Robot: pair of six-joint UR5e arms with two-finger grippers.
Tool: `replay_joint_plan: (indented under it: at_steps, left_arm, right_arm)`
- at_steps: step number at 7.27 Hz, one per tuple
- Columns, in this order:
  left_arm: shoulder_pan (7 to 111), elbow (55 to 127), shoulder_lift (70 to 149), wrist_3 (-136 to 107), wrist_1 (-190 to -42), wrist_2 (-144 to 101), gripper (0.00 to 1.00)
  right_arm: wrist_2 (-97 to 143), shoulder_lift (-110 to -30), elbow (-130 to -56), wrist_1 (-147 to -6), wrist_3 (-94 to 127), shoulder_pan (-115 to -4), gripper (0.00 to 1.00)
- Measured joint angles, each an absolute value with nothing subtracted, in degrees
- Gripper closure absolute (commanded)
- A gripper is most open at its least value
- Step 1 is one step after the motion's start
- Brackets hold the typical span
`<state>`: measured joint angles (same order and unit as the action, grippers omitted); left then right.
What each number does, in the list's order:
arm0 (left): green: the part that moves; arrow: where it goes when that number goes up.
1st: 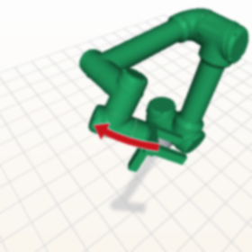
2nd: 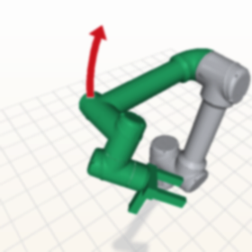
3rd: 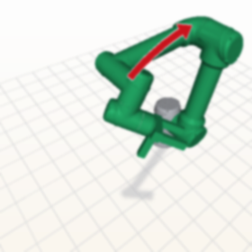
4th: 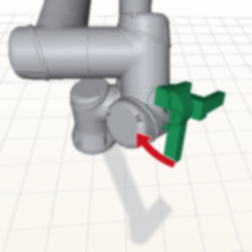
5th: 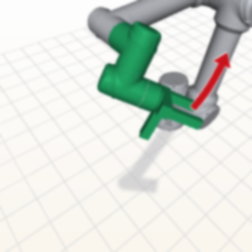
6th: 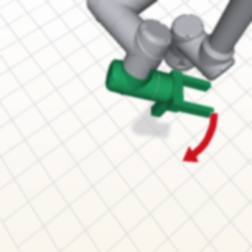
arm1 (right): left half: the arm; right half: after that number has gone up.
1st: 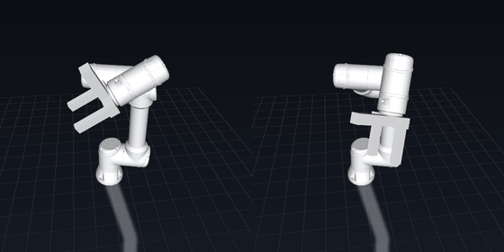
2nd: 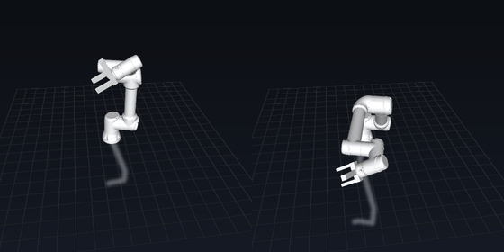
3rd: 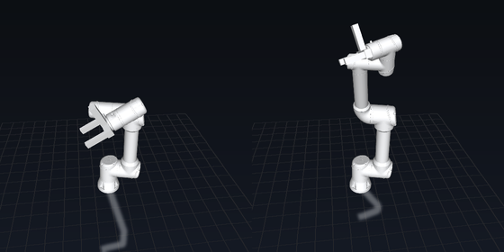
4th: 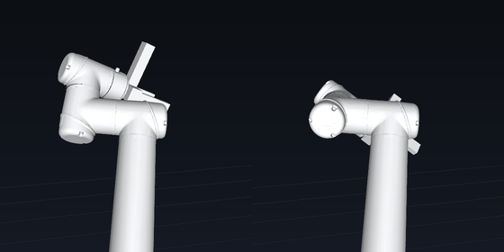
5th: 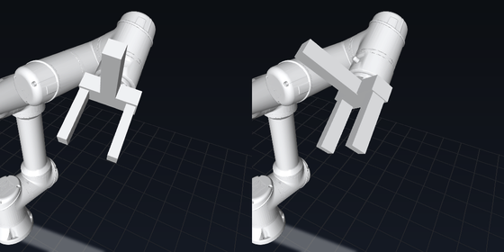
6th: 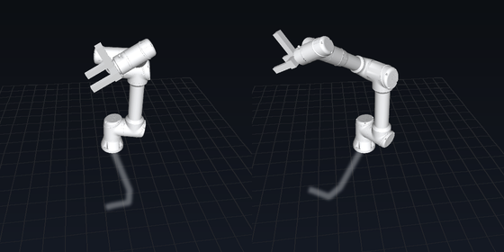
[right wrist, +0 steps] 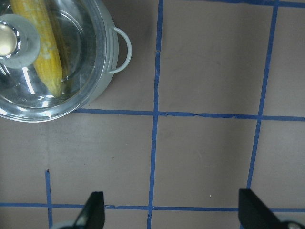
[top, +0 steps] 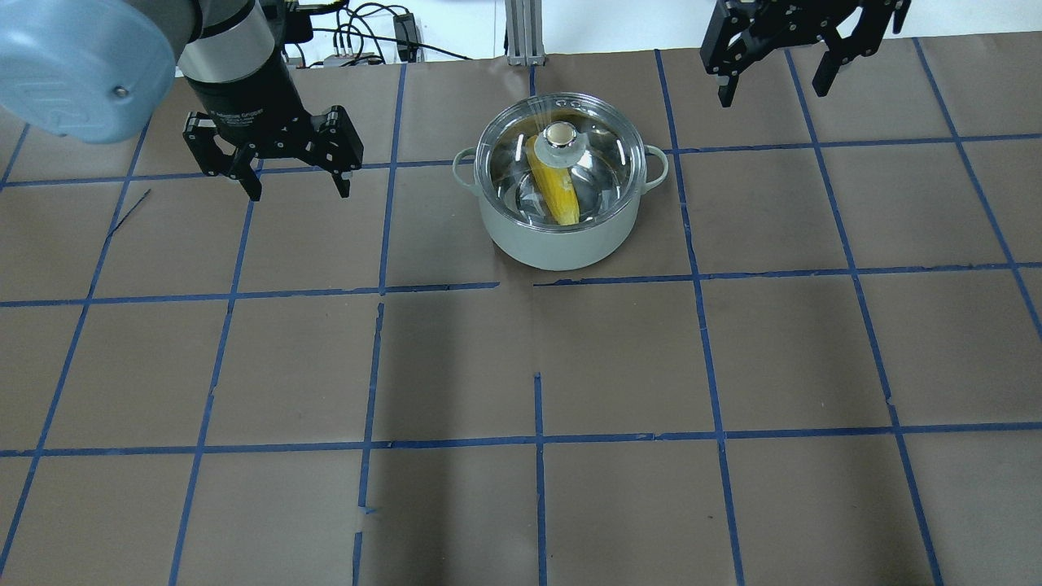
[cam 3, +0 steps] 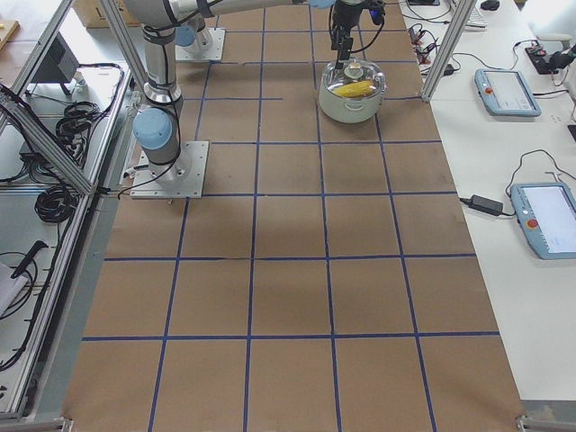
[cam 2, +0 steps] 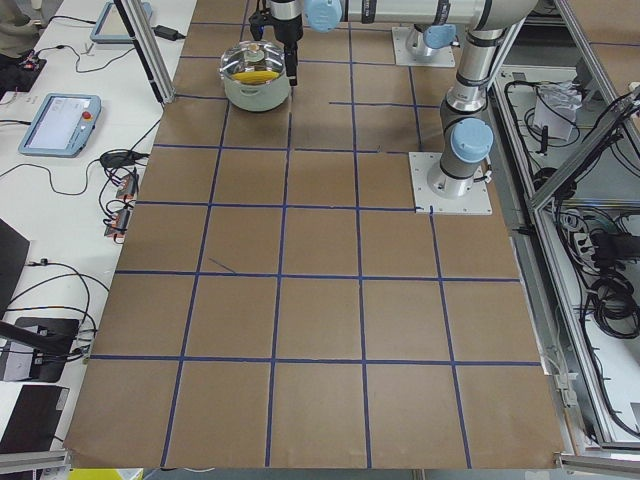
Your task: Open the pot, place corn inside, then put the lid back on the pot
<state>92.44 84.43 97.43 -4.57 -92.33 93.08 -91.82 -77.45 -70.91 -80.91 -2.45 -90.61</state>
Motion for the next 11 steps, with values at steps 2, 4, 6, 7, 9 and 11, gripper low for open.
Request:
replay_joint_plan:
  at_steps: [2,4,6,7,9,11]
  left_arm:
    - [92.41,84.54,97.57,-4.55,-92.37,93.0,0.0]
    - [92.35,83.95,97.51,-4.49,-92.55,92.99,0.0]
    - [92.34,83.65,97.34,-4.48,-92.68,92.97,0.0]
    - [92.36,83.62,97.16,-4.48,-92.81,92.95,0.0]
    - [92.4,83.59,96.82,-4.48,-93.24,92.94,0.0]
    - [92.45,83.56,96.54,-4.48,-93.4,92.98,0.0]
  right_arm:
    - [-91.96,-79.71,-76.4,-85.15,-2.28,-90.56,0.0]
    - [-92.02,-80.38,-77.91,-86.95,-2.64,-90.32,0.0]
    - [-92.12,-80.26,-77.85,-87.39,-2.75,-90.14,0.0]
    - [-92.12,-80.27,-77.88,-87.41,-2.72,-90.13,0.0]
    - [-91.89,-80.63,-78.23,-87.35,-2.33,-90.27,0.0]
    - [-91.35,-80.81,-78.33,-87.25,-2.46,-90.4,0.0]
